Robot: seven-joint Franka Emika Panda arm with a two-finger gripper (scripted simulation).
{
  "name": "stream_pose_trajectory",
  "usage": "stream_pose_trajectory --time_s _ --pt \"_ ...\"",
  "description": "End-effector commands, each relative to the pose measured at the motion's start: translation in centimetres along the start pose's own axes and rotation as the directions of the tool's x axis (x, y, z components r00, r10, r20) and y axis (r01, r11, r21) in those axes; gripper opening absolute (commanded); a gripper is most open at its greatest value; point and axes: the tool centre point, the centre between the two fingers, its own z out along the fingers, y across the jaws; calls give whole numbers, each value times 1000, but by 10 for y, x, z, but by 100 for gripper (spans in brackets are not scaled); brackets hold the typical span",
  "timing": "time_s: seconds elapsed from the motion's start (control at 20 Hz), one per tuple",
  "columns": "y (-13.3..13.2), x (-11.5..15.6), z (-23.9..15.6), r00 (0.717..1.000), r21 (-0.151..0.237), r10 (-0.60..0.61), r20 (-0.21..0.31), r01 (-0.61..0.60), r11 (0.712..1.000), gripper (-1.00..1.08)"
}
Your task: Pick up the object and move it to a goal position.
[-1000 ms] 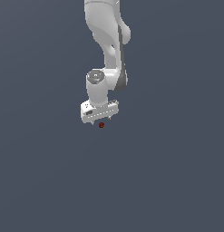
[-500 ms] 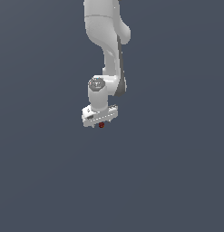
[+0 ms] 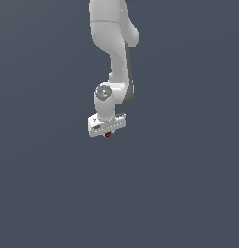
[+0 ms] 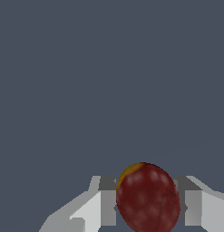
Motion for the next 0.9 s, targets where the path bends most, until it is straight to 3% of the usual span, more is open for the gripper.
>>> stream_pose_trajectory --time_s 0.0,0.45,0.85 --pt "0 0 0 1000 0 0 0 0 1000 -100" --pt "2 4 -1 1000 -9 4 -11 -4 1000 -100" --pt "20 38 -13 994 -76 35 -102 -43 996 -100"
